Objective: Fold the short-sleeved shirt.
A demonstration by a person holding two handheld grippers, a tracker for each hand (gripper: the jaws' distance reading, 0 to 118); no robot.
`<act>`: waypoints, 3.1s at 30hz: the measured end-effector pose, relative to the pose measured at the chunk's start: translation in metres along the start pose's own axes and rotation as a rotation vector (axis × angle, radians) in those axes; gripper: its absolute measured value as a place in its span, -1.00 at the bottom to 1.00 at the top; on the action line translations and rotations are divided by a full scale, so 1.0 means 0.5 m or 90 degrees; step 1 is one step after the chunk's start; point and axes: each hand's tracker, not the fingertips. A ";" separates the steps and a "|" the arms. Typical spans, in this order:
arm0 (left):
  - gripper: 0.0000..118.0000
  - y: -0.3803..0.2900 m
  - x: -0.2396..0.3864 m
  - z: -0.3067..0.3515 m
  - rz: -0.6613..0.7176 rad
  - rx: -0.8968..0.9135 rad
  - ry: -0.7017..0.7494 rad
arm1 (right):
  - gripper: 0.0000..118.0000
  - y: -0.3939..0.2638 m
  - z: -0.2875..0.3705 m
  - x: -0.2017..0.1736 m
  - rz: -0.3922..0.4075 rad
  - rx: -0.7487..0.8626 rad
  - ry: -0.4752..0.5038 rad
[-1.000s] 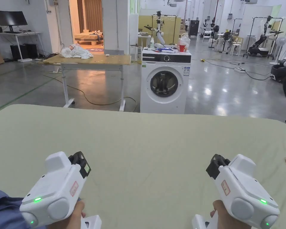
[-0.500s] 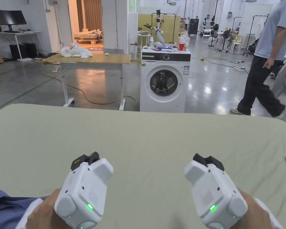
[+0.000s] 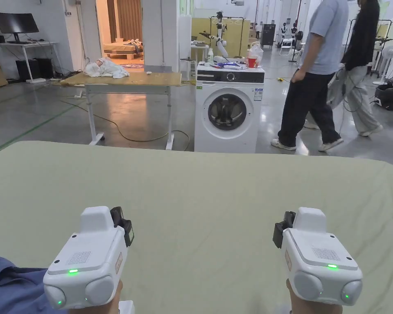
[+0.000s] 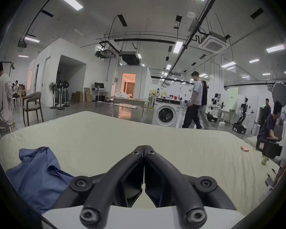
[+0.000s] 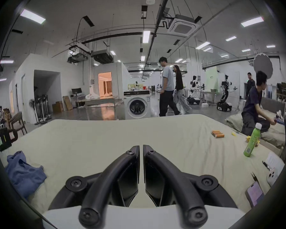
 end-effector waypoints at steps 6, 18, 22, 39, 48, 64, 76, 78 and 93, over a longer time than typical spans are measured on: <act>-1.00 0.016 -0.060 -0.010 -0.075 -0.079 0.025 | -0.94 0.001 0.007 -0.007 0.038 -0.004 0.012; -1.00 0.013 -0.396 0.024 0.006 -0.321 0.114 | -0.94 -0.032 -0.011 -0.054 0.076 -0.039 0.057; -0.89 -0.032 -0.476 0.031 0.023 -0.432 0.126 | -0.94 -0.048 -0.020 -0.065 0.082 -0.056 0.067; -0.83 -0.134 -0.445 0.025 -0.063 -0.533 0.105 | -0.94 -0.078 -0.028 -0.055 0.101 -0.090 0.058; -1.00 -0.142 -0.456 0.025 -0.101 -0.467 0.099 | -0.94 -0.077 -0.020 -0.051 0.099 -0.089 0.057; -1.00 0.102 -0.379 0.073 -0.031 -0.195 -0.008 | -0.94 -0.054 -0.006 -0.035 0.077 -0.067 0.049; -1.00 0.297 -0.129 0.020 -0.103 -0.065 -0.182 | -0.94 -0.002 0.031 0.027 0.060 -0.021 0.027; -1.00 0.314 -0.075 0.004 -0.106 -0.055 -0.219 | -0.94 0.006 0.041 0.043 0.057 -0.014 0.020; -1.00 0.165 0.342 -0.063 -0.111 -0.144 -0.465 | -0.94 0.009 0.105 0.217 0.043 -0.007 -0.085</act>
